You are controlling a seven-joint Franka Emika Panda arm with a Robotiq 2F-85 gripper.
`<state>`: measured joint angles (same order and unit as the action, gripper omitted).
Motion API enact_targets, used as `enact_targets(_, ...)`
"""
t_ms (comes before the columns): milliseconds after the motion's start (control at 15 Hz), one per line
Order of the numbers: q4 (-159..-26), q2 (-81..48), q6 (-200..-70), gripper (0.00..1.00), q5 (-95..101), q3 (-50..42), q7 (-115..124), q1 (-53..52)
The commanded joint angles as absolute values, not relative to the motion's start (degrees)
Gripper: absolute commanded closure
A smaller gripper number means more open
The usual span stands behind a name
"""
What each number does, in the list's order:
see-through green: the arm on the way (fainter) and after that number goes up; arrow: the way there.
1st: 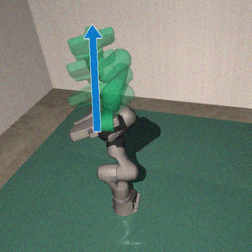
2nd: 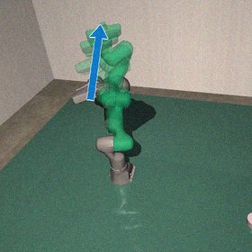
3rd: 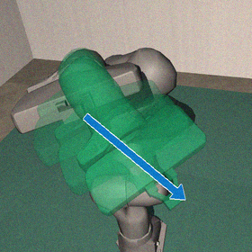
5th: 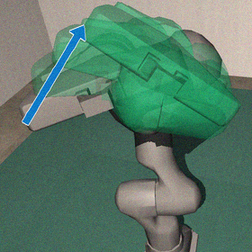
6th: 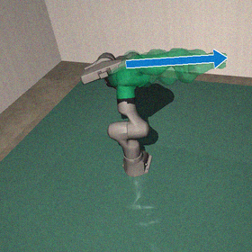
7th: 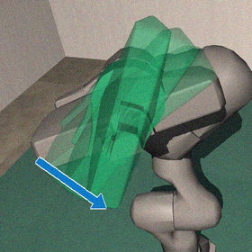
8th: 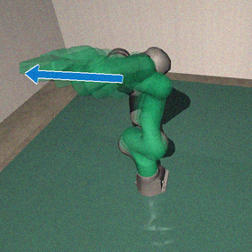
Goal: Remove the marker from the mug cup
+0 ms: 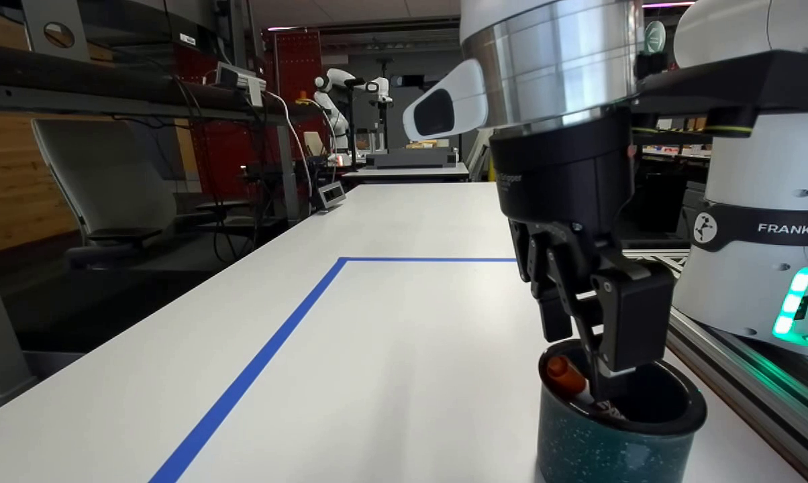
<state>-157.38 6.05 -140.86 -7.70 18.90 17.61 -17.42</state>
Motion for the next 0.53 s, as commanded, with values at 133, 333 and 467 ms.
enact_targets(133,-157.35,6.95,-140.35,0.46,-10.29,18.63,15.92,-18.15)
enact_targets(333,-157.35,6.67,-141.04,0.43,-10.88,18.37,14.97,-17.99)
enact_targets(467,-157.34,6.35,-141.33,0.38,-11.36,18.16,14.32,-17.93)
